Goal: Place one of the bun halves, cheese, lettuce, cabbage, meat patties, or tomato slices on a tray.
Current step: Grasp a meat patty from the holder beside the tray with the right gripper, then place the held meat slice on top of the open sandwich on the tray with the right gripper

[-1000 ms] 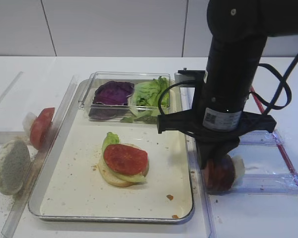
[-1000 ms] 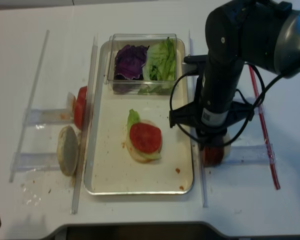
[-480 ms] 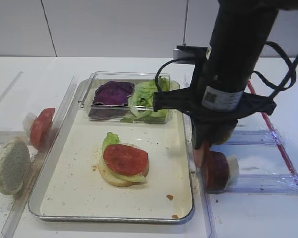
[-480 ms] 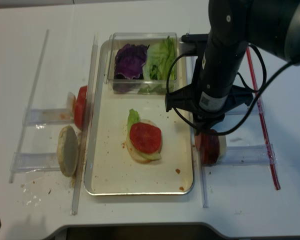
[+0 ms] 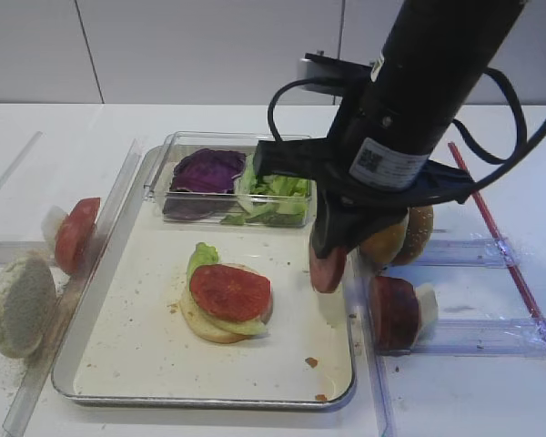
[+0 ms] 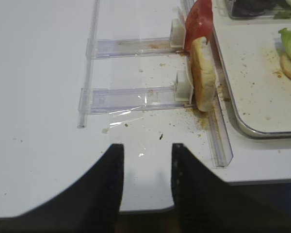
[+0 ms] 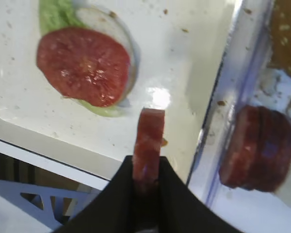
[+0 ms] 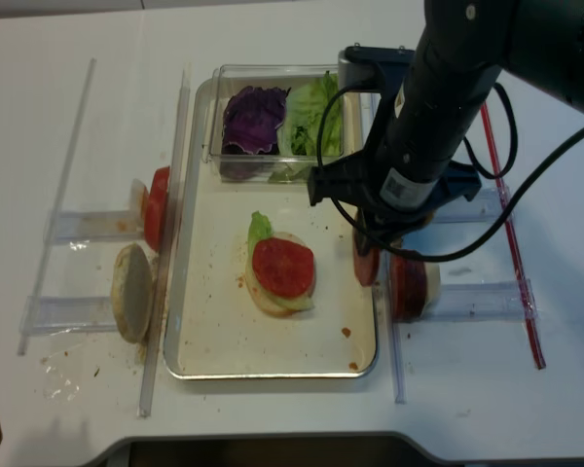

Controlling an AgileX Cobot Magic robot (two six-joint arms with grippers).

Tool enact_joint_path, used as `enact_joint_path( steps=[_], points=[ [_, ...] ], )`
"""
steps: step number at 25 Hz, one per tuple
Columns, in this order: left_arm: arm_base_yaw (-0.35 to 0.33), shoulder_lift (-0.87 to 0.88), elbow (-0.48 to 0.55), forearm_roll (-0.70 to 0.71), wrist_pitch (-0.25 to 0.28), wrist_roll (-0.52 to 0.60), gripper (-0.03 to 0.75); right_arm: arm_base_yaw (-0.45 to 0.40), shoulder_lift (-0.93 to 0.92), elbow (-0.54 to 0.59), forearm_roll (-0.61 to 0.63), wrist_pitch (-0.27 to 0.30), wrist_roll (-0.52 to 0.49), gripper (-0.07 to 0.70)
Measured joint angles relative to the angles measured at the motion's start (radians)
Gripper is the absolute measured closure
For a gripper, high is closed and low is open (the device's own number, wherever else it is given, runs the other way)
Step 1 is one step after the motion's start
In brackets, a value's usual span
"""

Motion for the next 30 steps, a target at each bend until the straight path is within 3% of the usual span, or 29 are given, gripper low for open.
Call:
enact_joint_path(
  steps=[5, 10, 21, 26, 30],
  points=[
    [0.000, 0.000, 0.000, 0.000, 0.000, 0.000, 0.482, 0.000, 0.000, 0.002, 0.064, -0.114, -0.092, 0.521],
    [0.000, 0.000, 0.000, 0.000, 0.000, 0.000, 0.482, 0.000, 0.002, 0.044, 0.227, -0.208, -0.244, 0.533],
    [0.000, 0.000, 0.000, 0.000, 0.000, 0.000, 0.482, 0.000, 0.118, 0.056, 0.556, -0.275, -0.537, 0.534],
    [0.000, 0.000, 0.000, 0.000, 0.000, 0.000, 0.482, -0.007, 0.179, 0.056, 0.667, -0.283, -0.634, 0.535],
    [0.000, 0.000, 0.000, 0.000, 0.000, 0.000, 0.482, -0.063, 0.210, 0.056, 0.752, -0.256, -0.695, 0.535]
  ],
)
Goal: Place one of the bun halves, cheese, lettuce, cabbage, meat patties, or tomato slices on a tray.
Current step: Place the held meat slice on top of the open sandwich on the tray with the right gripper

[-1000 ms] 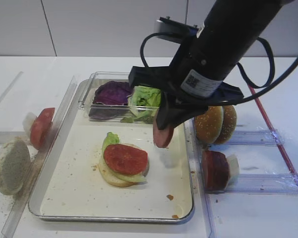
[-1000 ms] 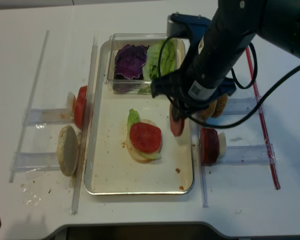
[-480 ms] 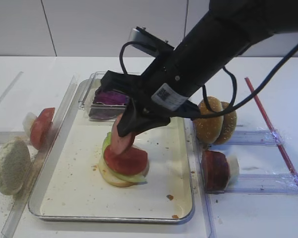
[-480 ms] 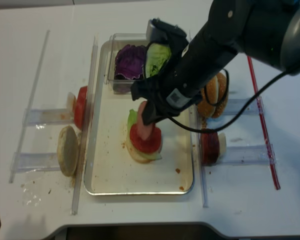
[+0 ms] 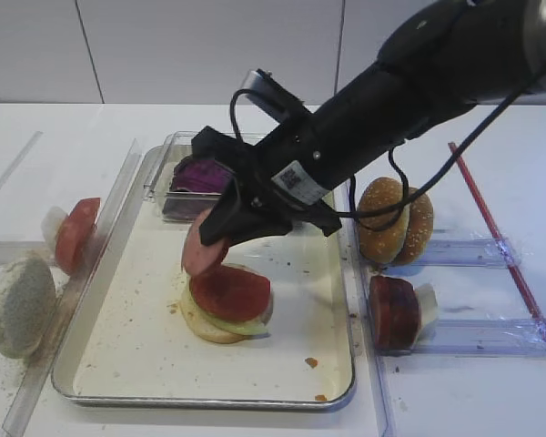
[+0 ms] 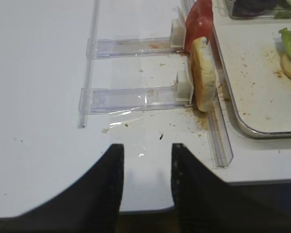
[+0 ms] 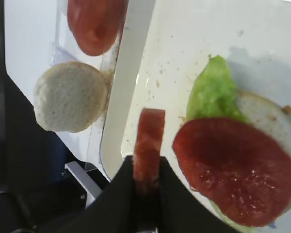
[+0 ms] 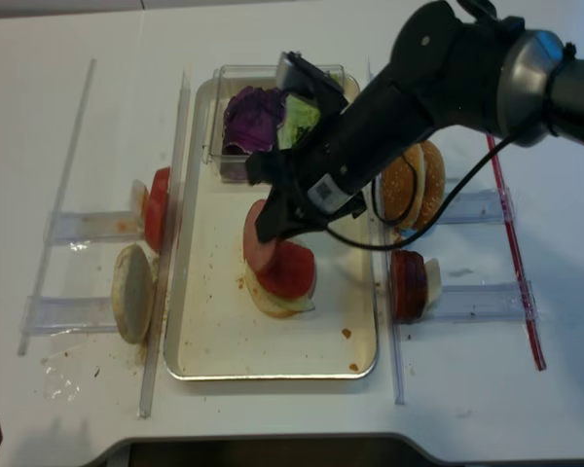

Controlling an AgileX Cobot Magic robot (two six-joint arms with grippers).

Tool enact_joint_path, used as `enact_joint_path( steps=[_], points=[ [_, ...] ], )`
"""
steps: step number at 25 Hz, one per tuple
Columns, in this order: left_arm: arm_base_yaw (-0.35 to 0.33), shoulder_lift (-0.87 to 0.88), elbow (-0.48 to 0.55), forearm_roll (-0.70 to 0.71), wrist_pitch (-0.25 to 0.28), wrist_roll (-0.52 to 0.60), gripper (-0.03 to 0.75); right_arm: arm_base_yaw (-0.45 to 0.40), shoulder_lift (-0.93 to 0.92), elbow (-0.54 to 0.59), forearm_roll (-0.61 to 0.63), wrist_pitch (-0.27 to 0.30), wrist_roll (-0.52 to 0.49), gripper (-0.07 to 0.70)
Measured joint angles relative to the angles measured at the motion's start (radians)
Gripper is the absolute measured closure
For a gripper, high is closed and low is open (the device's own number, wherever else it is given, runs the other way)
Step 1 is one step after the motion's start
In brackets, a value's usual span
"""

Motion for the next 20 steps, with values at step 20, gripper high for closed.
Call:
enact_joint_path(
  steps=[20],
  points=[
    [0.000, 0.000, 0.000, 0.000, 0.000, 0.000, 0.482, -0.048, 0.122, 0.000, 0.078, 0.121, -0.077, 0.537]
  ],
)
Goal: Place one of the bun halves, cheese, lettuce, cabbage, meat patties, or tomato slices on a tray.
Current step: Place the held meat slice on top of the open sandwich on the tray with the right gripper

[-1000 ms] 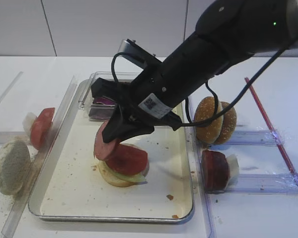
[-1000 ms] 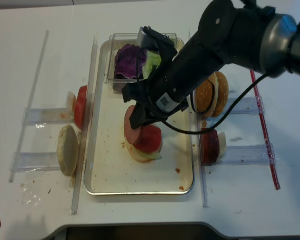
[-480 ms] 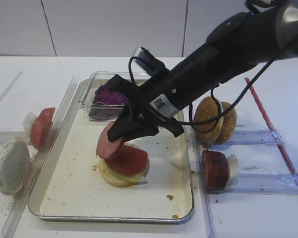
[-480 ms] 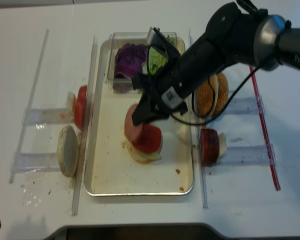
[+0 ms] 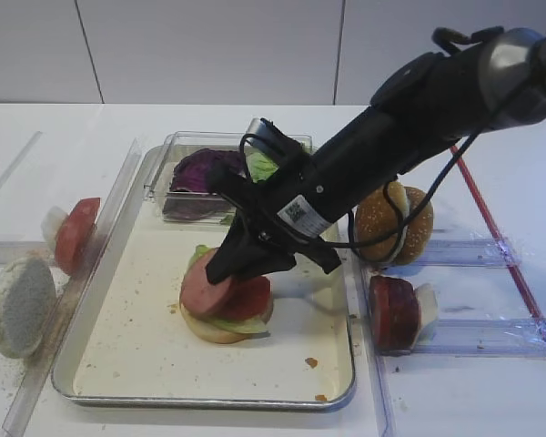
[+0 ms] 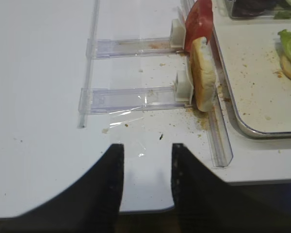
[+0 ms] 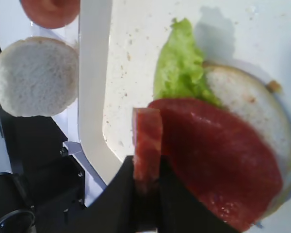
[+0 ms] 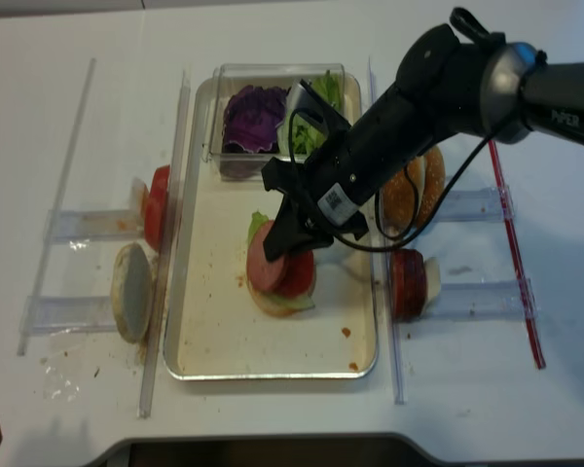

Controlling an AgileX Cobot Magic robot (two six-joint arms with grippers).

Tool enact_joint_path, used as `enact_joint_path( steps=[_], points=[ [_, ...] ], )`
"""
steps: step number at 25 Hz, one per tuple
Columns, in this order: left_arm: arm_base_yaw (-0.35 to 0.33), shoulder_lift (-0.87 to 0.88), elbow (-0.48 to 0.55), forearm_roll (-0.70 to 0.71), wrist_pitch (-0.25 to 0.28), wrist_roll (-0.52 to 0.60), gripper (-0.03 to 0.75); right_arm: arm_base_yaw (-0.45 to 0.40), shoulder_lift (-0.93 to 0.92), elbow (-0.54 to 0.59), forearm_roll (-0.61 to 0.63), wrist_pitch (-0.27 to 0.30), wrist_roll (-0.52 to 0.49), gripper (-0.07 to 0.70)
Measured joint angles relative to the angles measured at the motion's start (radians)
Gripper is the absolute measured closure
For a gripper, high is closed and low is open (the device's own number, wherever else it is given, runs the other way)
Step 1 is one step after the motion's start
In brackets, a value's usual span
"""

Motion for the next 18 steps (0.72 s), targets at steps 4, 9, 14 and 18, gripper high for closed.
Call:
enact_joint_path(
  steps=[4, 9, 14, 18],
  points=[
    [0.000, 0.000, 0.000, 0.000, 0.000, 0.000, 0.482, 0.000, 0.024, 0.000, 0.000, 0.000, 0.004, 0.537],
    [0.000, 0.000, 0.000, 0.000, 0.000, 0.000, 0.482, 0.000, 0.024, 0.000, -0.006, -0.002, 0.004, 0.538],
    [0.000, 0.000, 0.000, 0.000, 0.000, 0.000, 0.482, -0.021, 0.024, 0.000, -0.029, -0.006, 0.004, 0.538],
    [0.000, 0.000, 0.000, 0.000, 0.000, 0.000, 0.482, -0.029, 0.024, 0.000, -0.031, -0.008, 0.004, 0.538]
  ],
)
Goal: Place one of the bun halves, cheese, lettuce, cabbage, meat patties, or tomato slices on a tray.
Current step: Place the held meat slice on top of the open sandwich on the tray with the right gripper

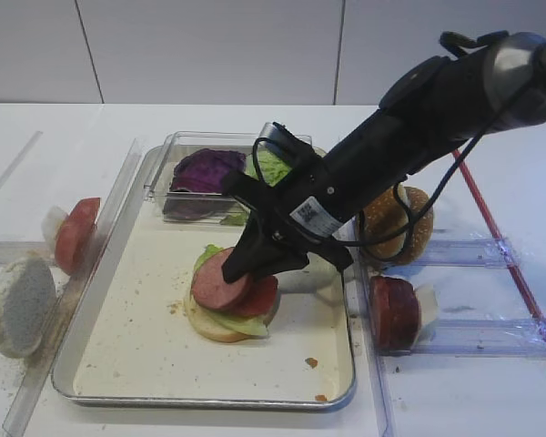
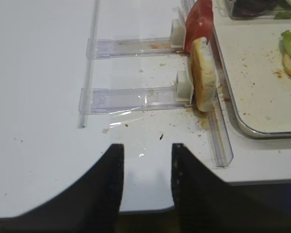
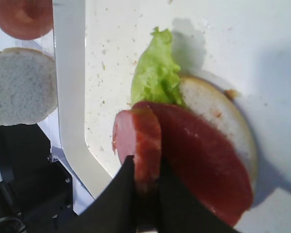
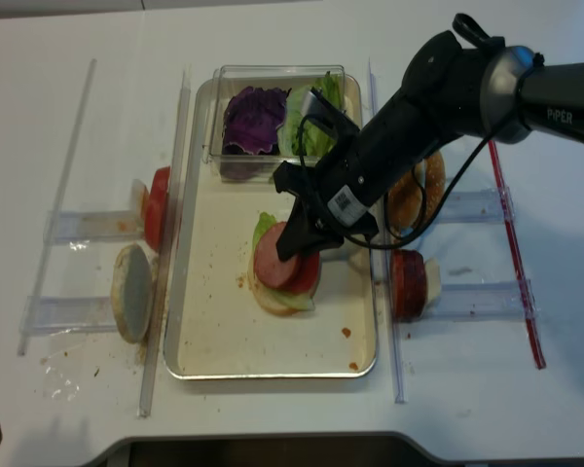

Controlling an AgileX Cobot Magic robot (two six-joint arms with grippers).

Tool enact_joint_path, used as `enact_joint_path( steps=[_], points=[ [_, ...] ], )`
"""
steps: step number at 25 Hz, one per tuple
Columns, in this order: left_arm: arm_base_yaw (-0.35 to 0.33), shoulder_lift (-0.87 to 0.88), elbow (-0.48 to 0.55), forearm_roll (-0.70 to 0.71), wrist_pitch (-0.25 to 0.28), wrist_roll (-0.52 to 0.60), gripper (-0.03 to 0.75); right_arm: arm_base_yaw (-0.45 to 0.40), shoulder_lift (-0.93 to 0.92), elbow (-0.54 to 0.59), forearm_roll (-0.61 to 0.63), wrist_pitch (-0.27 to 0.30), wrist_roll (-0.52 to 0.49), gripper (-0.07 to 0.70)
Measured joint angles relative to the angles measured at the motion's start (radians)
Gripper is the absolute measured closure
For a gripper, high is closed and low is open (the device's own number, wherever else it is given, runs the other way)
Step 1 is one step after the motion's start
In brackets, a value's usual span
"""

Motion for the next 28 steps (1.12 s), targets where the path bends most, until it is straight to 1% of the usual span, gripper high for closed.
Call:
enact_joint_path(
  steps=[7, 9, 13, 19, 21, 24, 26, 28],
  points=[
    [0.000, 0.000, 0.000, 0.000, 0.000, 0.000, 0.482, 0.000, 0.000, 0.000, -0.017, -0.008, 0.008, 0.528],
    [0.000, 0.000, 0.000, 0.000, 0.000, 0.000, 0.482, 0.000, 0.000, 0.000, -0.027, -0.010, 0.012, 0.491],
    [0.000, 0.000, 0.000, 0.000, 0.000, 0.000, 0.482, 0.000, 0.000, 0.000, -0.034, -0.010, 0.015, 0.382],
    [0.000, 0.000, 0.000, 0.000, 0.000, 0.000, 0.482, 0.000, 0.000, -0.002, -0.026, 0.000, 0.015, 0.266],
    [0.000, 0.000, 0.000, 0.000, 0.000, 0.000, 0.482, 0.000, 0.000, -0.012, -0.026, 0.009, 0.015, 0.245],
    [0.000, 0.000, 0.000, 0.000, 0.000, 0.000, 0.482, 0.000, 0.000, -0.039, -0.041, 0.026, 0.016, 0.233],
    [0.000, 0.000, 0.000, 0.000, 0.000, 0.000, 0.482, 0.000, 0.000, -0.060, -0.057, 0.034, 0.034, 0.231],
    [0.000, 0.000, 0.000, 0.000, 0.000, 0.000, 0.482, 0.000, 0.000, -0.080, -0.098, 0.041, 0.070, 0.228]
  ],
)
